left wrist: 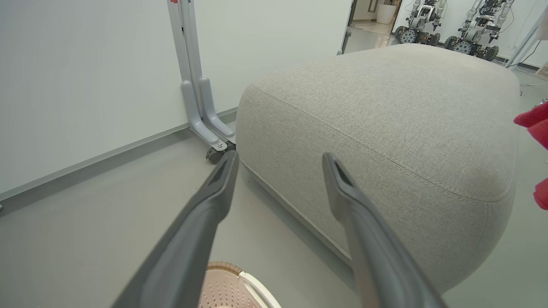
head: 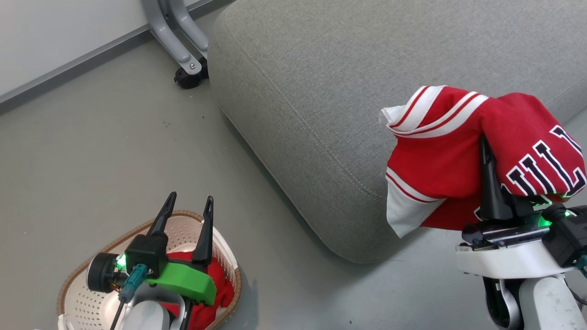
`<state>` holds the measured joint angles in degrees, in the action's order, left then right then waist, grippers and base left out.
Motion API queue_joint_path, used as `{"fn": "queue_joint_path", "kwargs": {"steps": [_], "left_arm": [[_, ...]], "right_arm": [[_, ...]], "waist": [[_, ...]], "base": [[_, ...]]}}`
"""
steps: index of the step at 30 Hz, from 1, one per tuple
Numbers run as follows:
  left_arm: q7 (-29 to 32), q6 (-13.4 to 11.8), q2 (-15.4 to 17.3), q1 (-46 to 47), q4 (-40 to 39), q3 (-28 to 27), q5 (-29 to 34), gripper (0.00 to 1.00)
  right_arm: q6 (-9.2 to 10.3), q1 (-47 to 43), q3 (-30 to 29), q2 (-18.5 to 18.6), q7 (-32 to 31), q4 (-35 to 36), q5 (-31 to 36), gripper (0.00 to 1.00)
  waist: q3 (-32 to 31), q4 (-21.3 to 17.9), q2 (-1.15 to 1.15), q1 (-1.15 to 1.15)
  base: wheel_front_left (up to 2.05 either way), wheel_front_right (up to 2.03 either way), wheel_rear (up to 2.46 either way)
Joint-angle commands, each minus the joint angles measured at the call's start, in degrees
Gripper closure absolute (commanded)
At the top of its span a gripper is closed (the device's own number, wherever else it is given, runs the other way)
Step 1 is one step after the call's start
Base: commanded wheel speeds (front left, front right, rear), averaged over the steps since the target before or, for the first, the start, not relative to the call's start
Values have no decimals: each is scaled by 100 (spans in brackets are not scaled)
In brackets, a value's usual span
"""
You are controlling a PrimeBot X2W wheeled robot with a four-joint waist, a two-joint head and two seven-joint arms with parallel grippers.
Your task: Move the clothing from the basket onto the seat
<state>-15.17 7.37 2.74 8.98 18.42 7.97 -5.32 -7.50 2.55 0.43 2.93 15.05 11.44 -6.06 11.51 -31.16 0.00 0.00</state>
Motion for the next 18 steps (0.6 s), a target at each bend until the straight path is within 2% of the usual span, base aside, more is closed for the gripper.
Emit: {"fn": "queue_joint_path", "kwargs": {"steps": [1, 7, 13, 18], "left_arm": [[4, 12, 27, 26, -38, -39, 75, 0], [4, 14, 27, -101, -205, -213, 112, 0], [4, 14, 162, -116, -474, -281, 257, 0], [3, 15, 241, 26, -795, -264, 360, 0]], "right_arm": [[2, 105, -3, -4, 20, -14, 29, 100], [2, 584, -8, 33, 20, -84, 126, 100], [2, 1532, 253, 430, 20, -209, 193, 100], [3, 2565, 208, 775, 20, -408, 224, 100]], "waist": [[17, 9, 0, 0], [230, 26, 0, 0], [733, 18, 0, 0], [1213, 78, 0, 0]], "base": [[0, 0, 0], [0, 0, 0], [0, 0, 0], [0, 0, 0]]}}
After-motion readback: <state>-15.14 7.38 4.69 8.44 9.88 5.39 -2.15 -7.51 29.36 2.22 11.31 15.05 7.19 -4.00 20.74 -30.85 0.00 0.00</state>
